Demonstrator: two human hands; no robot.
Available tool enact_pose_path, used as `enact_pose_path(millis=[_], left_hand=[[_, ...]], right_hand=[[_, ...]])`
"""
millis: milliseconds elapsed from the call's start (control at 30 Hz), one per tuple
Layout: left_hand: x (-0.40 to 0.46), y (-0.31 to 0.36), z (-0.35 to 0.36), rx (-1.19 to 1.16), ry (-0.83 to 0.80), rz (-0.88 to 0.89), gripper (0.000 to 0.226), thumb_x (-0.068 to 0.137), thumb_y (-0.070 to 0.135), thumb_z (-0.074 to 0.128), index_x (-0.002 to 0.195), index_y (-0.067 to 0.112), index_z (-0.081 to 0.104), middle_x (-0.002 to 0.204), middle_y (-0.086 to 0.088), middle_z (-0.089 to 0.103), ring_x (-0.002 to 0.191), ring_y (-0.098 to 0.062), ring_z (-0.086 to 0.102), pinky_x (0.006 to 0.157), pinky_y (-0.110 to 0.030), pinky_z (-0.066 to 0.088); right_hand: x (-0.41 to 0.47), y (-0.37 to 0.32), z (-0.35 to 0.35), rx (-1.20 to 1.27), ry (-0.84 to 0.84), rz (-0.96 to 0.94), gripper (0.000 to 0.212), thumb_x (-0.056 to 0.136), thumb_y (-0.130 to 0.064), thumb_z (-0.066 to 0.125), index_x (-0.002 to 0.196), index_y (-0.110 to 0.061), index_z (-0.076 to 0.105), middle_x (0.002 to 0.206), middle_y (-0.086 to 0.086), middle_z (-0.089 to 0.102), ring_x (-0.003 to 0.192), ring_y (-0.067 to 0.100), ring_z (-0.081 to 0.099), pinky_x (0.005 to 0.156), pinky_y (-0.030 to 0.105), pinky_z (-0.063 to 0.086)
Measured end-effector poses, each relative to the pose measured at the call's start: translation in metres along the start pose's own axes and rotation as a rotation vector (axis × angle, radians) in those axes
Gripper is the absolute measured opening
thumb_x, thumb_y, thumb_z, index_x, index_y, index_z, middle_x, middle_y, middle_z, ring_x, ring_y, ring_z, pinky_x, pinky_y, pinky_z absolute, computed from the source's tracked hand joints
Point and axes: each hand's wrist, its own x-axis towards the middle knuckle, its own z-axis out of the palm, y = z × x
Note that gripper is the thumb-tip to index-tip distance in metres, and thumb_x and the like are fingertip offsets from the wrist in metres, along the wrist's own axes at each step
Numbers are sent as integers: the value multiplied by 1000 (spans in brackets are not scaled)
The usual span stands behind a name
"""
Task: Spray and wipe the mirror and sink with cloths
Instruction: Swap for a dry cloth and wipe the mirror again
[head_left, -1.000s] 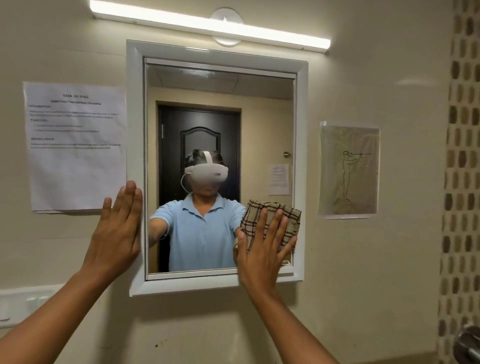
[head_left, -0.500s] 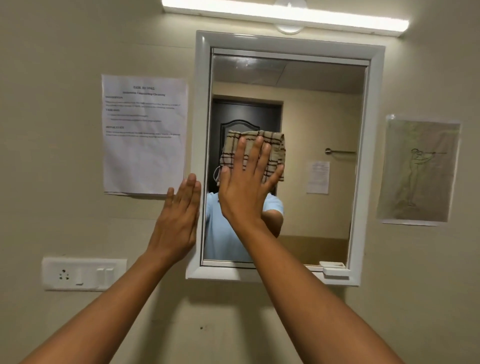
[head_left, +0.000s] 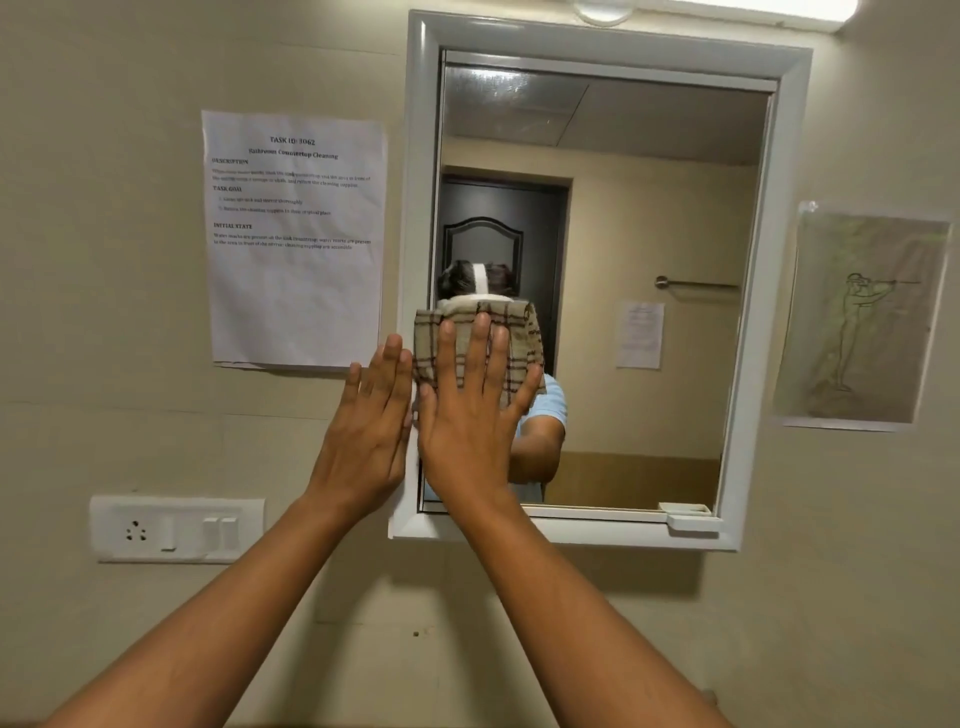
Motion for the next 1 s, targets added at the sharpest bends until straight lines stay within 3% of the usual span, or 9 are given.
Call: enact_pose_path(millis=[200,367,533,700,867,1000], left_hand=[[-14,-3,-2,15,-29,26,65,96,15,33,154,0,8,163,-16,1,152,-28,5,120,-53,17],[-13,-2,-3,0,-44,12,62,98,21,27,154,0,7,164,-15,1,152,-26,3,121,-51,15],[-15,-1,-2,3,-40,5,66,96,13,36,154,0,7,164,-16,0,152,-26,2,121,-51,15],[-14,0,-2,8,-39,1,69,95,12,39,155,2,6,164,-15,0,152,-26,3,121,-51,16],[-16,0,-1,15,-38,-12,69,95,11,39,155,3,5,164,-14,-1,152,-26,3,121,-51,14],[-18,4,0,13,-46,-39,66,96,12,35,154,2,6,164,-14,-1,152,-25,2,121,-50,13]], right_hand=[[-53,5,7,-21,-39,-13,70,98,-41,38,156,-24,1,164,8,-6,150,25,-8,114,65,8],[-35,3,0,0,-49,-30,70,98,-41,38,156,-26,0,164,7,-7,150,25,-10,114,64,2],[39,-1,-21,13,-4,-64,65,97,-45,21,156,-25,2,163,9,-7,150,28,-10,113,64,-10],[95,-3,-36,-52,36,-65,68,97,-46,29,156,-24,2,163,12,-6,150,32,-8,112,68,-4],[73,-2,-28,-19,46,-71,66,95,-47,15,155,-22,3,163,12,-2,150,31,-5,113,67,-1],[9,7,-9,12,-9,-96,63,100,-45,23,156,-22,2,163,9,-6,150,28,-7,114,64,-5]])
